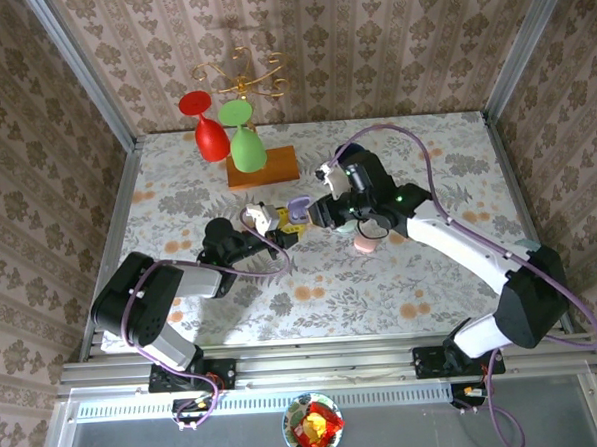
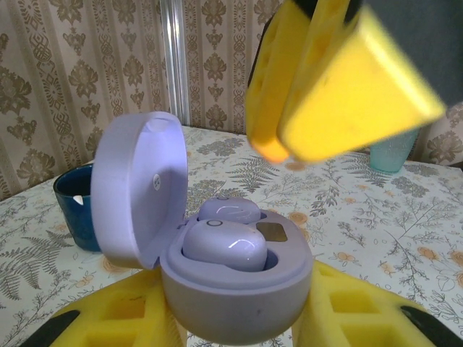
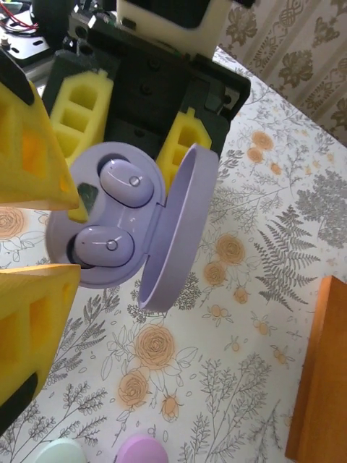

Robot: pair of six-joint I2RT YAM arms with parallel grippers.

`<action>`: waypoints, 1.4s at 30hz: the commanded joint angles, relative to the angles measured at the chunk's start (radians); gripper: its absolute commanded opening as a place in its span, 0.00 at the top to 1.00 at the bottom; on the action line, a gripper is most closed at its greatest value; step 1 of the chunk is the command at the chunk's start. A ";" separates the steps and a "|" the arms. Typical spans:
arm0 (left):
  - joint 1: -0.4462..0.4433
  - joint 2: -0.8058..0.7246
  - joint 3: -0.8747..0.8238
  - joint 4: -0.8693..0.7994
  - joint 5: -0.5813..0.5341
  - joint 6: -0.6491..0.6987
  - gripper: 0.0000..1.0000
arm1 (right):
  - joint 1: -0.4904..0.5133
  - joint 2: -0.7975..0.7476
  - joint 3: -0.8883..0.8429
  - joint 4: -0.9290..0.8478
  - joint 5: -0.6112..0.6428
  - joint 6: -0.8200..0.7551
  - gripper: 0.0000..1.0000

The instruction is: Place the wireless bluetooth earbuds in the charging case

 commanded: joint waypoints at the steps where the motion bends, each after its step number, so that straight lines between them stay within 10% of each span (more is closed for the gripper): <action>1: 0.005 -0.024 0.031 0.042 0.012 0.001 0.65 | -0.006 -0.028 -0.003 -0.019 0.017 -0.001 0.64; 25: 0.012 -0.071 0.004 0.041 0.052 0.077 0.65 | -0.021 0.171 0.248 -0.072 0.040 0.060 0.37; 42: 0.005 -0.093 0.060 0.044 -0.014 -0.054 0.65 | -0.077 -0.043 -0.002 0.123 -0.132 0.317 0.27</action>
